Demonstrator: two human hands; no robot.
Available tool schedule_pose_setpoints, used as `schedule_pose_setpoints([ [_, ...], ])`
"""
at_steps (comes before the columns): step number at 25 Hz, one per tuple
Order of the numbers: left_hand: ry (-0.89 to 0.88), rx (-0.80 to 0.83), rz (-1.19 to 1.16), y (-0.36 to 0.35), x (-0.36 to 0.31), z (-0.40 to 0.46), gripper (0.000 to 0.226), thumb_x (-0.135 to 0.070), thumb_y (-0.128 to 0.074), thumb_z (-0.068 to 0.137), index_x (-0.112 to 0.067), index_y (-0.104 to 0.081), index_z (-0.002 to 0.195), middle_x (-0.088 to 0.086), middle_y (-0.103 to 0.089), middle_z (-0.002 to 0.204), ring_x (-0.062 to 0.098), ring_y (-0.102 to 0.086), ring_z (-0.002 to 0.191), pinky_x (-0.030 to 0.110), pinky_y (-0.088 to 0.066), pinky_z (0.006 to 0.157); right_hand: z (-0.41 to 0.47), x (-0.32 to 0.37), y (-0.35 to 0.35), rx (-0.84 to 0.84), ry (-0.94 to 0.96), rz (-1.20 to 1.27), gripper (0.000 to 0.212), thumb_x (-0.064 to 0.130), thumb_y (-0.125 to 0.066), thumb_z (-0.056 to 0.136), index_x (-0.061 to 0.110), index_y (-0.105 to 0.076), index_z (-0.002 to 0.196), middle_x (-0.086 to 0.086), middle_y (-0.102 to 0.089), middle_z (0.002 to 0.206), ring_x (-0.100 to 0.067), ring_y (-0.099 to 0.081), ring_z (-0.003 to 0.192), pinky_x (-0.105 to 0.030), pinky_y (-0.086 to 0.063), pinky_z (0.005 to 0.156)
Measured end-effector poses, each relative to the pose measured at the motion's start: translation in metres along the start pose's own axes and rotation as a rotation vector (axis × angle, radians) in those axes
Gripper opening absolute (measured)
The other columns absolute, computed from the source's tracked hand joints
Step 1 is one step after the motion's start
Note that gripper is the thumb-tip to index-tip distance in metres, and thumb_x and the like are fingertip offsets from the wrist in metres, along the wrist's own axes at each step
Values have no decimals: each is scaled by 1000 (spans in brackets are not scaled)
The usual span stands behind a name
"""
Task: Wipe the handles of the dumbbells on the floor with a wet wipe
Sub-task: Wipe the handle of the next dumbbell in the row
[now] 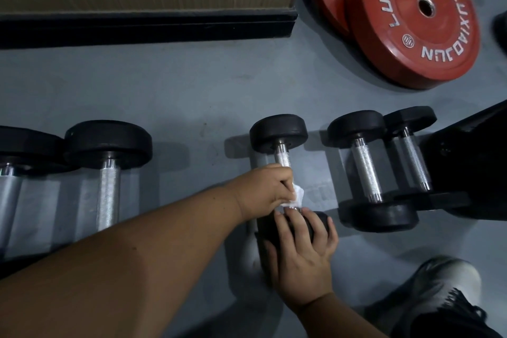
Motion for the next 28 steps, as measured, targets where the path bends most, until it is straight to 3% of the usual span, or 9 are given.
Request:
schedule_pose_setpoints([
  [4,235,-134,-19,9,11,15,12,-20,-67,85,-12,-77,84,-2,-62,91,17,-57,89,34,-51,80,-2,2,1,26,7,-3,48,43,-58,91,16,-65,130,-7,-59,134,-34,-48,127,-71,-32,103],
  [7,316,-88,128,15,10,33,13,-14,-64,90,-11,-76,89,5,-62,101,23,-55,96,38,-49,84,-2,6,1,21,10,-11,47,41,-56,91,17,-65,130,-5,-57,135,-32,-46,129,-71,-30,105],
  [12,222,-232,25,9,16,13,5,-12,-77,79,-12,-79,83,-1,-64,88,19,-60,86,33,-52,78,-2,11,1,23,19,-32,47,39,-68,87,18,-67,128,-2,-60,134,-28,-43,132,-70,-28,107],
  [18,-44,7,53,2,1,-6,8,-20,-71,86,-16,-78,87,-5,-61,93,9,-52,93,25,-49,81,-3,15,-1,-10,18,-55,49,36,-79,79,20,-69,125,-5,-65,132,-29,-46,130,-71,-31,105],
  [23,-45,-24,18,6,-6,-7,5,-15,-74,83,-15,-78,86,-2,-62,90,8,-50,90,18,-43,80,-2,18,-1,-43,22,-57,52,36,-80,77,21,-68,126,-4,-65,131,-28,-47,129,-72,-32,103],
  [28,135,-24,0,-1,-5,-10,14,-25,-65,87,-16,-76,85,-6,-59,93,9,-52,90,29,-50,77,-3,19,-2,-69,4,-102,52,36,-81,72,22,-74,121,-2,-69,126,-25,-50,126,-70,-35,101],
])
Point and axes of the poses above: each hand's wrist, its own z-axis towards the middle knuckle, its own y-axis out of the back of the hand, x = y × z, the point moved 3 cm from there along z, towards the middle knuckle
